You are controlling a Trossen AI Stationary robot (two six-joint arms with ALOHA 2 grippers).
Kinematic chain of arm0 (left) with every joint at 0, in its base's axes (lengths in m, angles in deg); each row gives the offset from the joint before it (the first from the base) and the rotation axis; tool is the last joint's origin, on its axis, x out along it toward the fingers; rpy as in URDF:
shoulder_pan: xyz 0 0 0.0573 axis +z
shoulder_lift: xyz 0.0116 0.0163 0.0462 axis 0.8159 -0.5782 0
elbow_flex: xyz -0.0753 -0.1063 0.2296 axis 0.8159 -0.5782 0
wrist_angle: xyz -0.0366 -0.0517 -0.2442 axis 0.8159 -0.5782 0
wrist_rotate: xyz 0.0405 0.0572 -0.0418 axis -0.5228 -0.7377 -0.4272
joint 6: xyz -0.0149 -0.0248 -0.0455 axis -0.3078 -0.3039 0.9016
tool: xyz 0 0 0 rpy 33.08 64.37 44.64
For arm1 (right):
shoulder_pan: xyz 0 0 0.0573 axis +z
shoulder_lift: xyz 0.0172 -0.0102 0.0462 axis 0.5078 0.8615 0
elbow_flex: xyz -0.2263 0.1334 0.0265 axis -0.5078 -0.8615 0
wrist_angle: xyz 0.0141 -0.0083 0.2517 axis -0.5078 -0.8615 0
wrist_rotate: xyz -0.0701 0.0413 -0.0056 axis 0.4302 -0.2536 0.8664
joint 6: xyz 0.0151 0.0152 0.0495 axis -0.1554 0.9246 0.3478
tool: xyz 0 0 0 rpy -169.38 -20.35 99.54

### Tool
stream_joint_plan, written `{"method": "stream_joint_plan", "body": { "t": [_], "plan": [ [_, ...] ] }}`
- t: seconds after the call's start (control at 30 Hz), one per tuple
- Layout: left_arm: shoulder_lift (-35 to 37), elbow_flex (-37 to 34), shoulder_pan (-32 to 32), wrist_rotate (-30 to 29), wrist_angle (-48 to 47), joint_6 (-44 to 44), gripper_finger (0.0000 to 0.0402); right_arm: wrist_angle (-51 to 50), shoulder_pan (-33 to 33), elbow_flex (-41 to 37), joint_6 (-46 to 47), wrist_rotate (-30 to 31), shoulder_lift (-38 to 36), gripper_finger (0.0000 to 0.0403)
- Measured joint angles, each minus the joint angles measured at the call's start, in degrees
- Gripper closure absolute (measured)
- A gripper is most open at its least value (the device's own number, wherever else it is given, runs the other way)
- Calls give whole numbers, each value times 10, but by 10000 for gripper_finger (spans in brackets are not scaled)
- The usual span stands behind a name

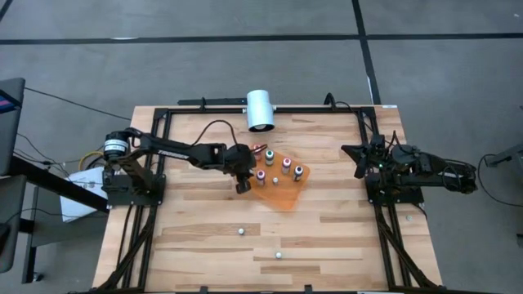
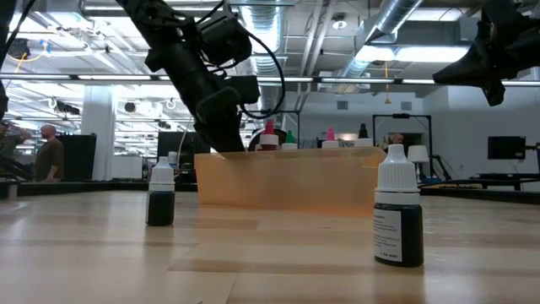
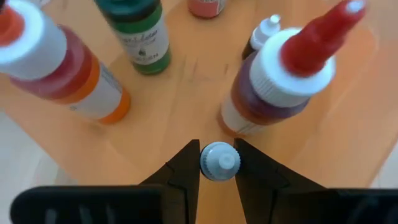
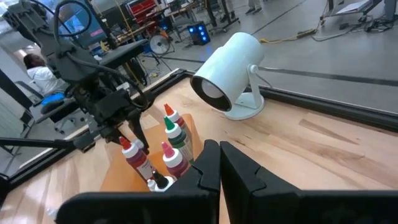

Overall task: Pick & Place food coloring
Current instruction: Put the blue food coloring bottle into the bin

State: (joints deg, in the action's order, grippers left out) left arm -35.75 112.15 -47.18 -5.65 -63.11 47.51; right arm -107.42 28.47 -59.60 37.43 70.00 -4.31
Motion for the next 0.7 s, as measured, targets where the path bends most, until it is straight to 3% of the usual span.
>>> {"method": "stream_joint_plan", "body": {
  "t": [0.7],
  "plan": [
    [-7, 0, 0, -6, -16, -28, 325, -5, 0, 0, 0, 0, 0, 402]
  ]
}}
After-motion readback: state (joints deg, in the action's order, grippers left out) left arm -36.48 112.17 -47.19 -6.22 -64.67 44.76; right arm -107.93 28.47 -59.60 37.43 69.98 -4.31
